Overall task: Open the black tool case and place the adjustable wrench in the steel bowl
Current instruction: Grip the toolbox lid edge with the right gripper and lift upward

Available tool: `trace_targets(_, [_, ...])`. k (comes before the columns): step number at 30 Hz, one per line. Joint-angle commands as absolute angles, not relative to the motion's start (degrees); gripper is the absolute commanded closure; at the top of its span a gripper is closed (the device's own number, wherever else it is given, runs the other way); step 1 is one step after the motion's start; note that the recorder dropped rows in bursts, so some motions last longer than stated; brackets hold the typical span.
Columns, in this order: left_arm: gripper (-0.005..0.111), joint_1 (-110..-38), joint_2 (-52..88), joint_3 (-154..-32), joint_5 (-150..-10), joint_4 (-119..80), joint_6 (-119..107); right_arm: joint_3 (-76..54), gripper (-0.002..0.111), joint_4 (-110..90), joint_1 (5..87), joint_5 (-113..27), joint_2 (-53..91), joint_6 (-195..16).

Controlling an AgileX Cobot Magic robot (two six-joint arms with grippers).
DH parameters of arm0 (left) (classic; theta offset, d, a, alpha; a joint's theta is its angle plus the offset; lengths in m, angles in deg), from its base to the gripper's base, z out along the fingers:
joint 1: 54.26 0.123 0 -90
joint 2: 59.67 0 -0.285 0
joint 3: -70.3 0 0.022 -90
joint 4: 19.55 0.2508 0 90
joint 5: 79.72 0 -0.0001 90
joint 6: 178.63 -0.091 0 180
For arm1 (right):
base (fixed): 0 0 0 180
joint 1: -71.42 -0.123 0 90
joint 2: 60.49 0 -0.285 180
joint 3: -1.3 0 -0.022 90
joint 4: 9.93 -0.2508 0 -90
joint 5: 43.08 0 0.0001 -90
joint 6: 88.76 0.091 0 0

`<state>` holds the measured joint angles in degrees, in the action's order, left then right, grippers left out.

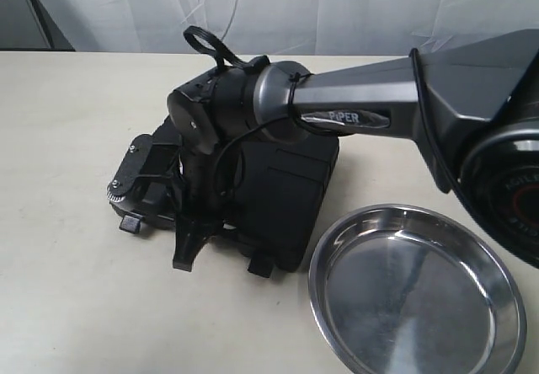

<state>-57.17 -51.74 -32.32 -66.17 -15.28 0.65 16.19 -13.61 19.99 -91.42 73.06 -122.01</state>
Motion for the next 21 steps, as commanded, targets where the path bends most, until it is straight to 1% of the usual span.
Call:
trace_targets(1, [0.107,-57.2,-51.9,-32.5,-66.0,-15.4,0.8,16.5,0.109,-13.1,20.0,-91.0,72.9,-123.2])
trace_targets(8, [0.107,-57.2,-51.9,-32.5,-66.0,-15.4,0.8,16.5,0.109,-13.1,20.0,-91.5,72.3,-123.2])
trace_targets(21, [0.107,-57.2,-51.9,-32.5,-66.0,-15.4,0.8,16.5,0.109,-13.4,20.0,-90.4,66.3,-124.6])
